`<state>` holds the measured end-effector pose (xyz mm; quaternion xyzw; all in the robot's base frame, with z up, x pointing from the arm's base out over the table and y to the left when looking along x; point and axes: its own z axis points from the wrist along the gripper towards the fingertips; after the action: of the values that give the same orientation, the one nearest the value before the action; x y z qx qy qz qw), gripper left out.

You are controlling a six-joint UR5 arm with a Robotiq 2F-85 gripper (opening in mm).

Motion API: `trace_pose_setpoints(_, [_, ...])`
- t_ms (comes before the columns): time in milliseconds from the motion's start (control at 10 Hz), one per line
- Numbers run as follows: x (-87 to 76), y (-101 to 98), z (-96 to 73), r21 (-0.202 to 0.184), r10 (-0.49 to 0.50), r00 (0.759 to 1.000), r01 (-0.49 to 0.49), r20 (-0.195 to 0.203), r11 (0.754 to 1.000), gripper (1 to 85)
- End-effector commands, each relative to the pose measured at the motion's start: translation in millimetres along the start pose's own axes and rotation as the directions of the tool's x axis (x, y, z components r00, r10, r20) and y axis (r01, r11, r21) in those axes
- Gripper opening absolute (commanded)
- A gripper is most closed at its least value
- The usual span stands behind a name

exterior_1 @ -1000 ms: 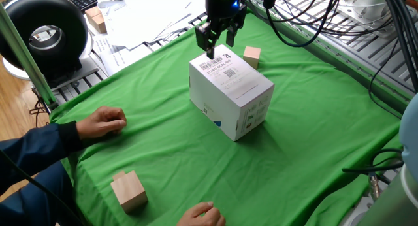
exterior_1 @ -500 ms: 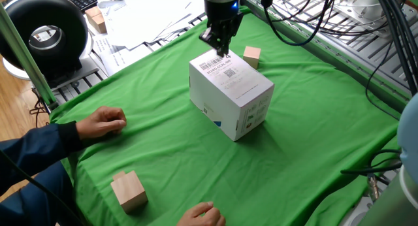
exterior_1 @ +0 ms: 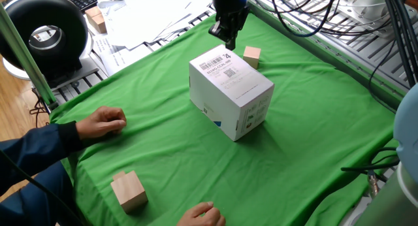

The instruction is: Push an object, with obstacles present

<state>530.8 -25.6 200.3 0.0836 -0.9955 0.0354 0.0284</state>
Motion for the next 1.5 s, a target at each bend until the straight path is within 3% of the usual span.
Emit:
trace_pose_setpoints(0, [2.7,-1.6,-5.3,-0.001,-0.030,1.000,0.030,0.008,1.000,1.0])
trace_pose_setpoints(100, [6.6,-4.1,-5.9,0.009,-0.040,0.999,0.040,-0.006,0.999,1.0])
trace_pose_setpoints(600, [-5.2,5.2,-3.5,0.008,-0.035,0.999,0.035,0.029,0.999,1.0])
trace_pose_setpoints(800, [-10.0,12.4,-3.8,-0.019,-0.029,0.998,0.030,0.049,0.999,1.0])
trace_pose_setpoints(900, [-13.6,-1.1,-4.0,0.028,0.050,0.997,-0.052,0.063,0.998,1.0])
trace_pose_setpoints(1200, [-4.1,-5.1,-3.8,0.044,0.097,0.995,-0.099,0.030,0.994,1.0])
trace_pose_setpoints(1400, [-1.3,2.6,-3.5,0.016,0.065,0.998,-0.065,0.016,0.998,1.0])
